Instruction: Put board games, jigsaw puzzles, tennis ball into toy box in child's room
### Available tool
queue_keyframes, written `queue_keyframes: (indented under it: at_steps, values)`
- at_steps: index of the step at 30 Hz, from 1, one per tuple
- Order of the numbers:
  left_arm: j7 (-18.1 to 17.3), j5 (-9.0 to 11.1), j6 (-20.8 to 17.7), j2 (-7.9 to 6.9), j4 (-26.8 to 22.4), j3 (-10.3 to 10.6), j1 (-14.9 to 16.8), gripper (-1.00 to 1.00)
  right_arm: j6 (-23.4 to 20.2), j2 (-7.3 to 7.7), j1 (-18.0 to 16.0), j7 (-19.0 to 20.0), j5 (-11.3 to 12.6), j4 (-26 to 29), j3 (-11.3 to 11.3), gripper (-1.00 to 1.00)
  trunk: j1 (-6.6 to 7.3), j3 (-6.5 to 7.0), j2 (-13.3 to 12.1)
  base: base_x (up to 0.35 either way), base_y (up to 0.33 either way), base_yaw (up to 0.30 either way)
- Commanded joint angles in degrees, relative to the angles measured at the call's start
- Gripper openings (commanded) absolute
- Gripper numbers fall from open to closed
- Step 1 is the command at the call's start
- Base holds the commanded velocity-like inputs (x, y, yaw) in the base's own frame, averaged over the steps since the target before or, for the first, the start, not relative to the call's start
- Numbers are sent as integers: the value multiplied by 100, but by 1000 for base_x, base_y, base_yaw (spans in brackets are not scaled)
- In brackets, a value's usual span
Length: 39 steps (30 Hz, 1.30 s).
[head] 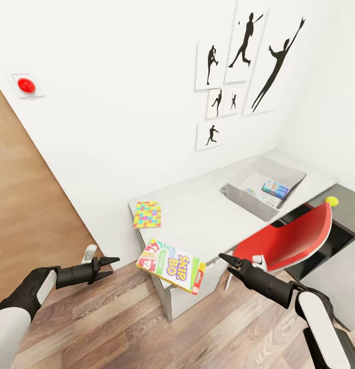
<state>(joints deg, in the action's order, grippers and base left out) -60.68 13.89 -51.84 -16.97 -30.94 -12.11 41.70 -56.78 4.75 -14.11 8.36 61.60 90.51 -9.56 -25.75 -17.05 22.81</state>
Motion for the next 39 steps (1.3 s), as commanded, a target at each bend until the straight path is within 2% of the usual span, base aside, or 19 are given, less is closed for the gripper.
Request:
queue_keyframes:
  at_steps: [1,9,39]
  values:
    - [-14,0,-28,4,1,-9,4,100,-25,-1,-5,59,-58,0,8,100,-4,-12,11,42,-101,15]
    - [-12,0,-28,1,-1,-11,4,100,-15,-1,-4,60,-60,-3,78,100,-4,-17,11,13,-31,5]
    - [-14,0,-26,0,-2,-11,4,100,-17,-53,-3,54,-61,-4,95,100,-4,-17,11,22,-34,0]
